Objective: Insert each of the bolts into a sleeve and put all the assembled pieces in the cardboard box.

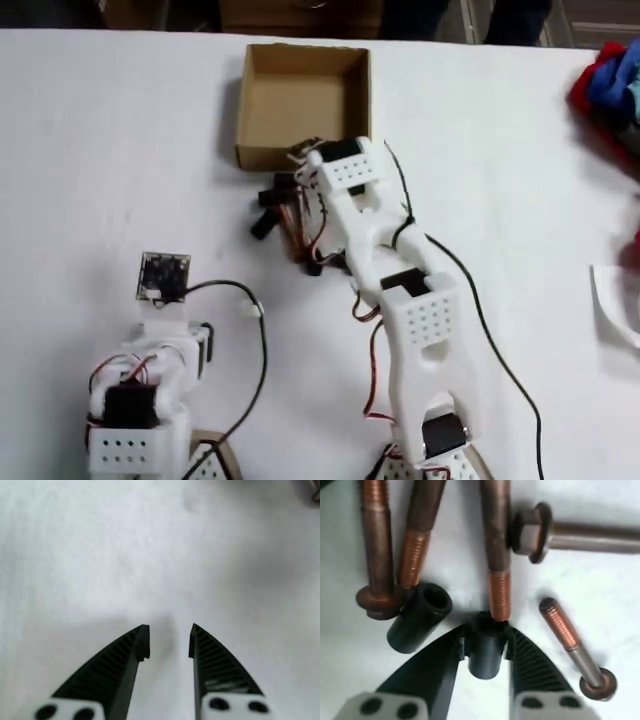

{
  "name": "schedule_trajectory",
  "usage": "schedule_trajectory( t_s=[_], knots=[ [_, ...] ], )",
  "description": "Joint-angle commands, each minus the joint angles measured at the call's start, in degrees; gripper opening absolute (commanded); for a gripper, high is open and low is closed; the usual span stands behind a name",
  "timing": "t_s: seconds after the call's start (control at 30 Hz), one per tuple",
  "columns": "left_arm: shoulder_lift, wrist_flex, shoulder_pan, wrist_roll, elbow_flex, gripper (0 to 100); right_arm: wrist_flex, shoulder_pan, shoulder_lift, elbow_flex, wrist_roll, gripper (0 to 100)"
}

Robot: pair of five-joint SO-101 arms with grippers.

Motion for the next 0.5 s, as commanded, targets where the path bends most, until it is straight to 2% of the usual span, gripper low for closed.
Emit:
schedule_trajectory(
  t_s=[0.0,0.3,0.47],
  knots=[
    [-1.32,0.18,0.26,0.53,1.19,15,-0.31,-2.33,0.31,-0.18,-0.09,2.5],
    [-1.32,0.18,0.26,0.53,1.19,15,0.22,-2.24,0.66,0.35,0.35,2.2],
    [-1.32,0.18,0.26,0.53,1.19,15,2.68,-2.24,0.66,0.26,0.44,12.5]
  ],
)
